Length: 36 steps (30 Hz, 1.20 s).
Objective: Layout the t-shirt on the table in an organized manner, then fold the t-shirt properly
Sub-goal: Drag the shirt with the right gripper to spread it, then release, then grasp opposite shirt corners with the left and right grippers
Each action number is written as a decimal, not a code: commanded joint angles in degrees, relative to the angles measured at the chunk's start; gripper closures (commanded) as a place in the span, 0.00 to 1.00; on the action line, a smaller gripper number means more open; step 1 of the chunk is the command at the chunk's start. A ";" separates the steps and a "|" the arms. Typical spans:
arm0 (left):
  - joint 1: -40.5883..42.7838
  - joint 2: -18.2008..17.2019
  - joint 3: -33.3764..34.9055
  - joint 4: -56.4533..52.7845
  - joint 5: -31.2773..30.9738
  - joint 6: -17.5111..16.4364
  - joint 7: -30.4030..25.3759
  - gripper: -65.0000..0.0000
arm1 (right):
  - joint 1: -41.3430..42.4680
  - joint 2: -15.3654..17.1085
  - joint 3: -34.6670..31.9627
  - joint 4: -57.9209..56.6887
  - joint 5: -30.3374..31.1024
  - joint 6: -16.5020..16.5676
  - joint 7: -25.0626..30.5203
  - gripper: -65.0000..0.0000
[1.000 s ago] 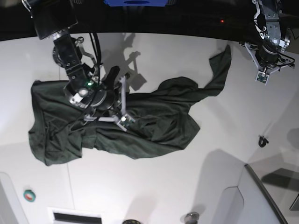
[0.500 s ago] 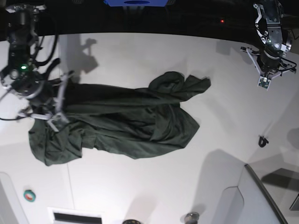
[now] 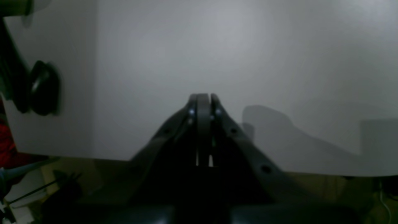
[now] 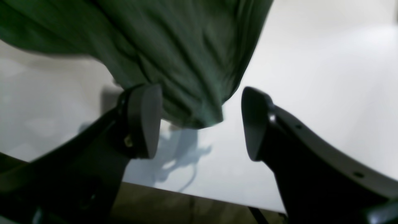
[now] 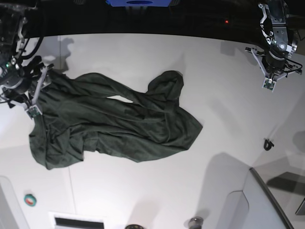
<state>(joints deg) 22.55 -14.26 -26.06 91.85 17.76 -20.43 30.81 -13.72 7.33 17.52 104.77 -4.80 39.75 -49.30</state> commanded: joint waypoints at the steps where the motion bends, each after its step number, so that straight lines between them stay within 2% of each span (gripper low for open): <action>1: -0.08 -0.82 -0.35 0.85 0.31 0.51 -0.61 1.00 | -0.75 -0.61 -1.74 2.53 0.09 0.25 1.34 0.40; 4: -0.08 -0.46 0.17 0.85 0.31 0.51 -0.61 1.00 | -2.33 -0.70 -10.44 4.55 0.09 0.25 3.01 0.41; 9: -0.08 0.77 0.17 1.38 0.31 0.51 -0.61 1.00 | 0.04 -1.22 -22.57 -1.43 0.09 0.25 3.19 0.41; 12: -0.08 0.77 0.17 1.03 0.31 0.51 -0.61 1.00 | 2.59 -3.51 -24.95 -6.00 0.01 0.25 3.28 0.41; 15: 0.09 0.77 0.00 1.03 0.31 0.51 -0.61 1.00 | 5.58 -5.00 -25.65 -11.36 0.01 -2.43 3.89 0.41; 18: 0.18 0.77 0.00 1.03 0.31 0.51 -0.61 1.00 | 8.75 -5.53 -28.46 -17.25 0.01 -3.13 5.74 0.41; 23: 0.18 0.77 0.00 1.03 0.31 0.51 -0.61 1.00 | 12.62 -5.62 -30.84 -27.19 0.18 -6.38 8.20 0.43; 24: 0.18 0.77 0.00 1.11 0.31 0.51 -0.61 1.00 | 12.79 -5.62 -30.75 -28.42 0.18 -6.38 9.17 0.48; 25: 0.18 0.77 -0.09 1.11 0.31 0.51 -0.61 1.00 | 12.79 -5.35 -30.75 -29.30 0.18 -6.38 9.69 0.58; 28: 0.18 0.77 -0.27 0.94 0.31 0.51 -0.61 1.00 | 11.65 -5.09 -30.49 -28.68 0.09 -6.38 9.69 1.00; 30: 0.18 0.77 -0.27 0.94 0.31 0.51 -0.61 1.00 | 9.01 -4.04 -28.38 -24.55 0.09 -6.38 9.69 0.97; 36: 0.00 0.86 0.26 0.94 0.31 0.51 -0.61 1.00 | -1.80 -1.22 -18.62 -3.63 0.09 -6.30 9.34 0.99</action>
<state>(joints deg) 22.70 -12.62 -25.47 91.90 17.65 -20.56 30.83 -16.08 6.15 -0.84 100.33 -5.39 33.36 -40.93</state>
